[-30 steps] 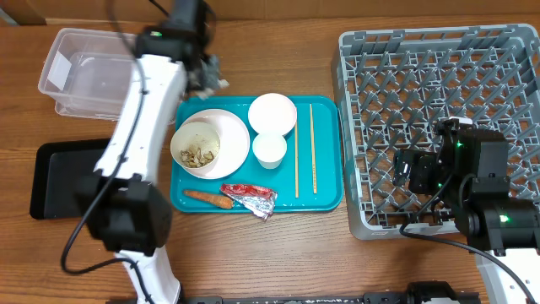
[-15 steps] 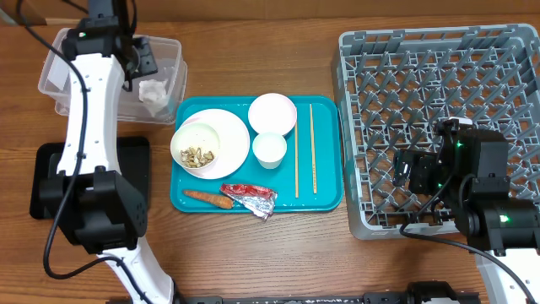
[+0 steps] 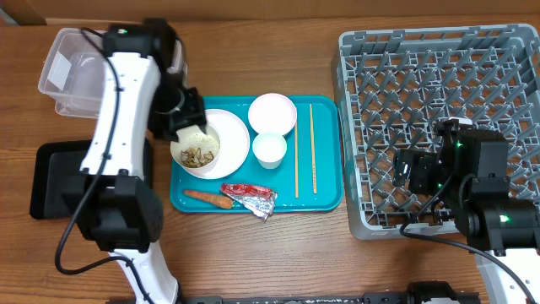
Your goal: Sort waste into correct bins and load items into the dishwasher
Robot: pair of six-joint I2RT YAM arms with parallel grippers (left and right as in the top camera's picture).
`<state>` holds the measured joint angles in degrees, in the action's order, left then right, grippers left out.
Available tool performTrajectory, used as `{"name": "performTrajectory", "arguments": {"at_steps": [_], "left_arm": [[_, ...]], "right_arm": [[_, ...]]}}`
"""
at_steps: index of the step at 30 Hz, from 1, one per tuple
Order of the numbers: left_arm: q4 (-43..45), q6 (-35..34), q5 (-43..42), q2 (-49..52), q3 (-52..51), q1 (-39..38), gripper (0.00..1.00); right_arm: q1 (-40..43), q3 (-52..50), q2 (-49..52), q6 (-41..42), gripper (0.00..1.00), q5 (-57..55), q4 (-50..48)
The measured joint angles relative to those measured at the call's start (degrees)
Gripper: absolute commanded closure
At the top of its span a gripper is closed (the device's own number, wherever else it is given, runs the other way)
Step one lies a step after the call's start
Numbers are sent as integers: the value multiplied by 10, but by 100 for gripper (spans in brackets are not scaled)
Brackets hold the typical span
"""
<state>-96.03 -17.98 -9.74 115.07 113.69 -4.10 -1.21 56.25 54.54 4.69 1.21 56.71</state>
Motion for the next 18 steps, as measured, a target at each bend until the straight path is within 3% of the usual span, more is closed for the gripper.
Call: {"name": "performTrajectory", "arguments": {"at_steps": [8,18], "left_arm": [[1,-75,23,-69,-43,-81,34],[154,-213,81,-307,-247,-188,32]], "right_arm": [[0,0,0,0,0,0,10],[0,0,0,0,0,0,10]]}}
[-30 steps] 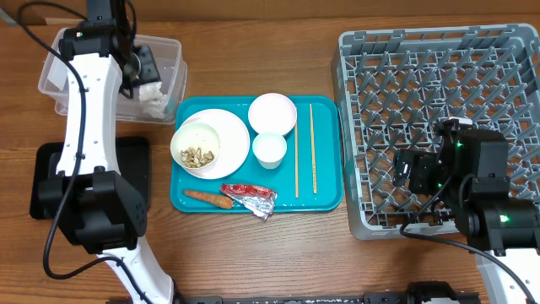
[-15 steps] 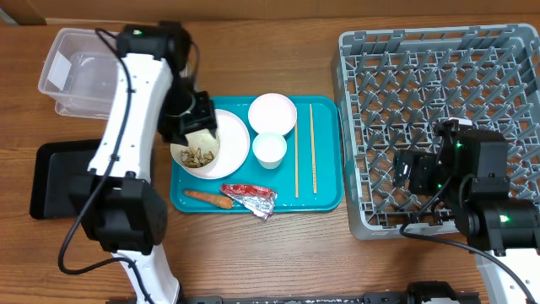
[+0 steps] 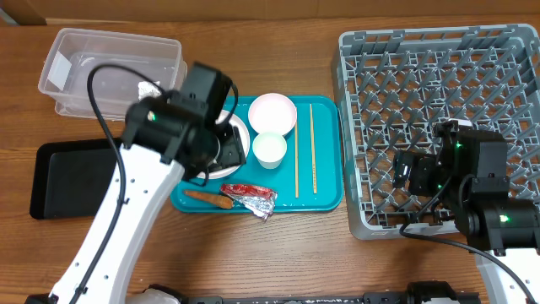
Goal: Sort waste into correct bins and load items into the dishwasher
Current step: 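Lower the left gripper onto the red wrapper and grasp it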
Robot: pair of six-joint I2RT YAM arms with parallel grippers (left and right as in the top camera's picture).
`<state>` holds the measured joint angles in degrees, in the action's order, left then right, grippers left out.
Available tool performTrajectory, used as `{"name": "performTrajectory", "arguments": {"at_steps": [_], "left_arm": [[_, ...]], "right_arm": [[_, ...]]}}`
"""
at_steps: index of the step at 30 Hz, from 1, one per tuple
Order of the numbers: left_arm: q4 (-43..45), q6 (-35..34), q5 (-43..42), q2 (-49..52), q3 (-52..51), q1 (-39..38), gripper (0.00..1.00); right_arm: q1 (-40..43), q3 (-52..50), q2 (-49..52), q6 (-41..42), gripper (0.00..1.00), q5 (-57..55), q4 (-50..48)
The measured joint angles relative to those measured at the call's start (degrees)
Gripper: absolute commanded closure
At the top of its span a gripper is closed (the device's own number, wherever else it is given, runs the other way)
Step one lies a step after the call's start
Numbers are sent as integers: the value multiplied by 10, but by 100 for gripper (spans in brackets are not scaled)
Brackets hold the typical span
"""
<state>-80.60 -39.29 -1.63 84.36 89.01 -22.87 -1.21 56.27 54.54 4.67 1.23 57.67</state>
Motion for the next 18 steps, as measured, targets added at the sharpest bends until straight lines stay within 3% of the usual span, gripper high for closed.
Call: {"name": "performTrajectory", "arguments": {"at_steps": [10,18], "left_arm": [[229,-92,-73,44,-226,-25,33],[271,-147,-138,83,-285,-30,33]], "right_arm": [[0,0,0,0,0,0,0],[0,0,0,0,0,0,0]]}}
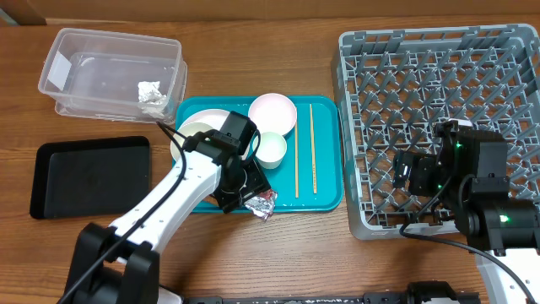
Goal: Sort waste into correct bins and load items into the dishwasher
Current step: 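Lower the left gripper onto the red wrapper and grasp it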
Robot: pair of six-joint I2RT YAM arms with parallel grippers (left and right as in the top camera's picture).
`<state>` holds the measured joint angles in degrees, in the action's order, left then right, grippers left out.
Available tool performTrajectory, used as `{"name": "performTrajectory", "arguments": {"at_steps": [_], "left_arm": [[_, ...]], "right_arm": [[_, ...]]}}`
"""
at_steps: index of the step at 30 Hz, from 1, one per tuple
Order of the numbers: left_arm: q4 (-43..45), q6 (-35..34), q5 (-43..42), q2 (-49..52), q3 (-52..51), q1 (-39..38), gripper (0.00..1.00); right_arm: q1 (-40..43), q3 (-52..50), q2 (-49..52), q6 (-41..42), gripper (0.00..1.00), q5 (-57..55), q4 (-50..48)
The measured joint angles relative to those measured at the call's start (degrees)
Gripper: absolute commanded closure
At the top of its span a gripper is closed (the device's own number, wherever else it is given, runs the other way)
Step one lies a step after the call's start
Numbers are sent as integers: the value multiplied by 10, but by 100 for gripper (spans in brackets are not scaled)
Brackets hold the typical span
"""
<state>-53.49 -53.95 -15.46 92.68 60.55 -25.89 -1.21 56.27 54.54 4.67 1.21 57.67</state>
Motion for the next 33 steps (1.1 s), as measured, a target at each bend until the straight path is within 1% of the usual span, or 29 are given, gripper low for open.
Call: {"name": "performTrajectory", "arguments": {"at_steps": [7,9,10,11,13,14,15,29,31,33], "left_arm": [[54,-19,-9,38,-2,0,35],[55,-29,-9,50,-2,0,37],[55,-32,-9,55,-2,0,40],[55,-33,-9,60,-2,0,49],[55,-40,-8,71,-2,0,82],[55,-40,-9,75,-2,0,91],[55,-43,-9,78,-2,0,95],[38,-44,-9,78,-2,0,96],[38,-44,-9,77,-2,0,91],[38,-43,-9,74,-2,0,90]], "right_arm": [[0,0,0,0,0,0,0],[0,0,0,0,0,0,0],[0,0,0,0,0,0,0],[0,0,0,0,0,0,0],[0,0,0,0,0,0,0],[0,0,0,0,0,0,0],[0,0,0,0,0,0,0],[0,0,0,0,0,0,0],[0,0,0,0,0,0,0],[0,0,0,0,0,0,0]]}}
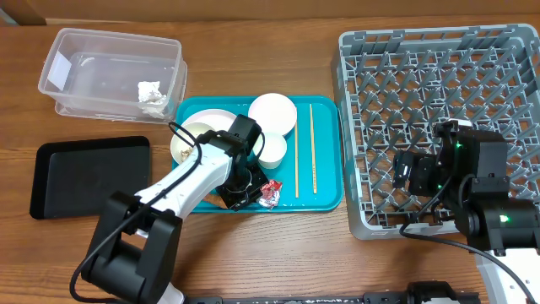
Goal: Sort waste into correct bins and load items into the dishwasher
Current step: 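Lower the left gripper onto the red wrapper and grasp it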
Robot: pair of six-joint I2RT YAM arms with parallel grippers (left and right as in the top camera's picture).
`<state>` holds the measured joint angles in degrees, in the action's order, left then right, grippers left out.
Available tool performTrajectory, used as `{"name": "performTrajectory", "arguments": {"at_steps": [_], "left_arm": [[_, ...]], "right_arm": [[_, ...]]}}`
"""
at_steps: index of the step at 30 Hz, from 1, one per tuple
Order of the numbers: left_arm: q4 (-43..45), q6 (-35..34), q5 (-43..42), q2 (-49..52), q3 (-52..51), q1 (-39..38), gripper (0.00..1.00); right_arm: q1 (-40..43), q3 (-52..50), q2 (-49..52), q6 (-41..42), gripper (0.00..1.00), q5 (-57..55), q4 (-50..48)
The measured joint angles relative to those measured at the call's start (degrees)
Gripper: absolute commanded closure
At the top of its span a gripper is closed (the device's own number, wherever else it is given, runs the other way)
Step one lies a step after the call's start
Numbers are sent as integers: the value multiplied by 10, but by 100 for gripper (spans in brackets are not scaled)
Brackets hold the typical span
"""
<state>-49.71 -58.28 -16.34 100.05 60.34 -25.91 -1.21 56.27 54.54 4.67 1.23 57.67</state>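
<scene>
On the teal tray (325, 198) lie a plate of food scraps (196, 139), a white bowl (272, 111), a small white cup (273, 150), two chopsticks (296, 152) and a red-and-foil wrapper (270, 192). My left gripper (246, 191) is low on the tray's front part, right against the wrapper's left end. Its wrist hides the fingers. My right gripper (407, 173) hovers over the grey dish rack (439, 76), holding nothing that I can see. No carrot shows.
A clear plastic bin (110, 51) with a crumpled foil ball (150, 93) stands at the back left. A black tray (89, 176) lies at the front left. The left arm stretches across the tray's front left corner.
My left gripper has shifted slightly right and sits lower at the wrapper. The wrapper's visible end now lies a bit higher and looks more bunched. The right arm is unchanged.
My left gripper first stood over the plate at the tray's left side, with a carrot and the wrapper lying at the tray's front. It then stood over the tray's middle, then over the carrot and wrapper, and now sits against the wrapper. The right arm never moved.
</scene>
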Motion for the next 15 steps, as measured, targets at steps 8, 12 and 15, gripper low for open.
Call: {"name": "performTrajectory", "arguments": {"at_steps": [8,12,15], "left_arm": [[0,7,-6,-28,0,0,58],[-4,12,15,-50,0,0,44],[-4,12,36,-54,0,0,38]], "right_arm": [[0,0,0,0,0,0,0],[0,0,0,0,0,0,0],[0,0,0,0,0,0,0]]}}
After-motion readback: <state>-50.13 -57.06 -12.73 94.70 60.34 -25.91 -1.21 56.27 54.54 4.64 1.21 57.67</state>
